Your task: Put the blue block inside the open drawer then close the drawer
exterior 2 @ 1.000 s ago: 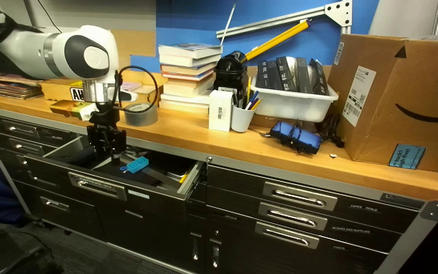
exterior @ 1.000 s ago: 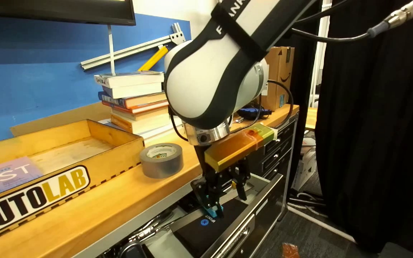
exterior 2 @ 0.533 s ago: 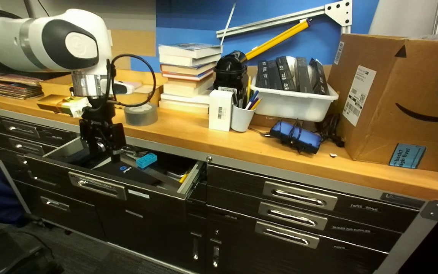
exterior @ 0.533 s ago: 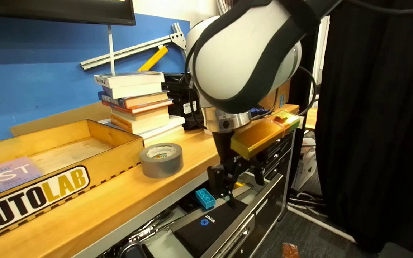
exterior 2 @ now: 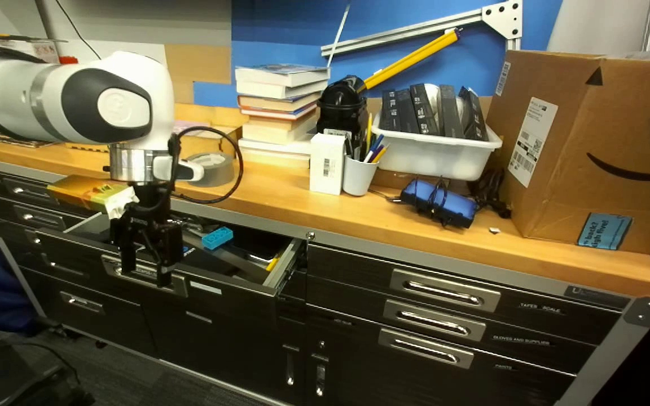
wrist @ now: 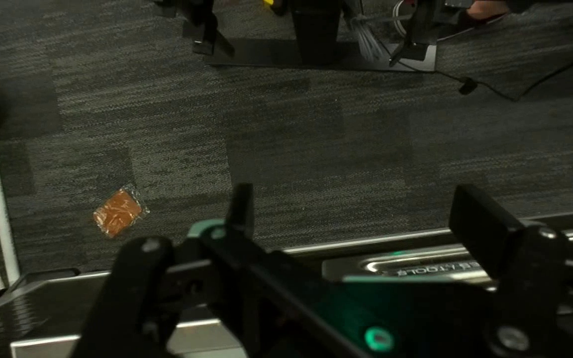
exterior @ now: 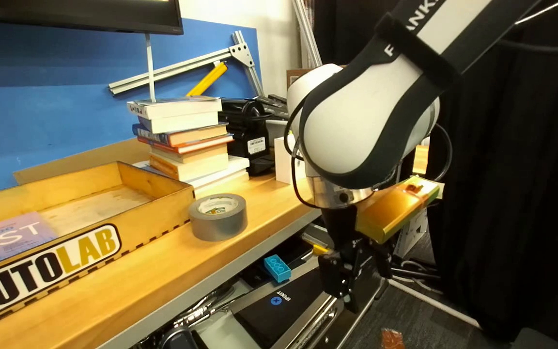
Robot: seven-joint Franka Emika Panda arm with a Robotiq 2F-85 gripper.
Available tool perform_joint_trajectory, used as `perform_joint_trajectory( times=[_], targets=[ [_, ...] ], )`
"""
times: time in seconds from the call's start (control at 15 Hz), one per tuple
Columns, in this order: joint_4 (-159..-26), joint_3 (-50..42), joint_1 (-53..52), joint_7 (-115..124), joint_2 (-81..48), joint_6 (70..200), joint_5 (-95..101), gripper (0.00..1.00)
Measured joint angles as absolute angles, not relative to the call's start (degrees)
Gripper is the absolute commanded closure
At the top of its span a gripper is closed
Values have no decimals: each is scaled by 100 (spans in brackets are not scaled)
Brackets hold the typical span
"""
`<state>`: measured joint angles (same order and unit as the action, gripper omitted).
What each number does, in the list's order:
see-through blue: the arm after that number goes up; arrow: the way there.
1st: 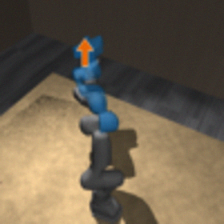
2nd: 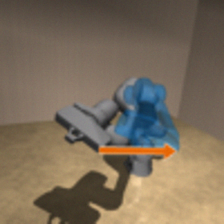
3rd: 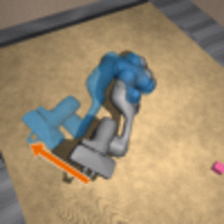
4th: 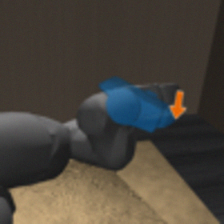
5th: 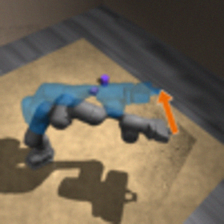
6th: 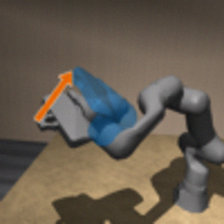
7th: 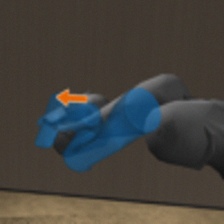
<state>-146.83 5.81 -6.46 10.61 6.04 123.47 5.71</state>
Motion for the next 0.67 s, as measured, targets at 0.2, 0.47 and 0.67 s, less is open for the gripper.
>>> perform_joint_trajectory(
  times=[0.2,0.47,0.67],
  targets=[
    [-14670,575,-636,989,321,12495,567,0],
    [-14656,545,-608,905,-11,12741,498,0],
    [-14619,519,-576,1031,-146,12953,485,0]
  ],
)
